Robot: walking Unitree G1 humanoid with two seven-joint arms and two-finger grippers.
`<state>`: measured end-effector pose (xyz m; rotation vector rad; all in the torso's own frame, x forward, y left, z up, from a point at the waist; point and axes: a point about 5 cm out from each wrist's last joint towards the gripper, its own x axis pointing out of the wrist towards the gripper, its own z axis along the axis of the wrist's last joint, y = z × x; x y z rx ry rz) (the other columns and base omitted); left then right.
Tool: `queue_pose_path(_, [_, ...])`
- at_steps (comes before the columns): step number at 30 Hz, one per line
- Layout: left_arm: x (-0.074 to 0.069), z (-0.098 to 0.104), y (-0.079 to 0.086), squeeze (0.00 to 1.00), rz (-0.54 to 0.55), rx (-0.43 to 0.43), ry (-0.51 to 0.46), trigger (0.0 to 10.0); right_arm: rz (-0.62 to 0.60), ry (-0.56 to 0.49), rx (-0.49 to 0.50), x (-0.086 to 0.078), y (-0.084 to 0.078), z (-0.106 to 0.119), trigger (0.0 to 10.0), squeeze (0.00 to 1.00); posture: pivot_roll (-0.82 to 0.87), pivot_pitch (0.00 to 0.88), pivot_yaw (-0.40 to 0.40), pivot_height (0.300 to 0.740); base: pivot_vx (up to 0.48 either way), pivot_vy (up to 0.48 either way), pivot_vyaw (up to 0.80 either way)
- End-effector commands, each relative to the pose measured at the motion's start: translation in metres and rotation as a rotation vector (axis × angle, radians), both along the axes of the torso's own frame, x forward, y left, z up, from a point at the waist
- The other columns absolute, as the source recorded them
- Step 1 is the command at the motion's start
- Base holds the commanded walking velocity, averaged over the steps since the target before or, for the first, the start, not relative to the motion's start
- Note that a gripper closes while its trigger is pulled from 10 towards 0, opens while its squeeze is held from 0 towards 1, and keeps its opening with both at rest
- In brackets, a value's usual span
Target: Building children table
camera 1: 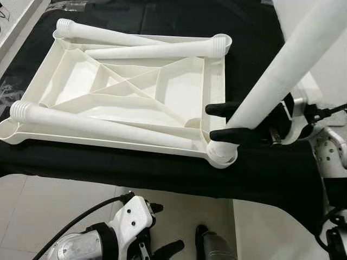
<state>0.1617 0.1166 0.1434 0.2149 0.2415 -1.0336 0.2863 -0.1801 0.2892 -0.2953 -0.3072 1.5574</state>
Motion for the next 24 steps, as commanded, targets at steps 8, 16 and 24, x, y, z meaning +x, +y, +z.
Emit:
queue_pose_path(8, [-0.0061,-0.0017,0.0004,0.00,-0.012,0.017,0.021,10.0,0.011,0.056,-0.079,0.0045,0.0033,-0.0163,10.0,0.00,0.08,0.390,0.011,0.740,0.000,0.000,0.00])
queue_pose_path(16, [-0.0079,-0.0018,-0.0006,0.00,-0.017,0.013,0.027,10.0,0.037,0.069,-0.115,0.0055,0.0055,-0.0227,10.0,0.00,0.08,0.397,0.009,0.740,0.000,0.000,0.00])
queue_pose_path(24, [-0.0085,-0.0011,-0.0016,0.00,-0.027,0.008,0.027,10.0,0.071,0.083,-0.140,0.0029,0.0014,-0.0217,10.0,0.00,0.07,0.392,0.011,0.740,0.000,0.000,0.00])
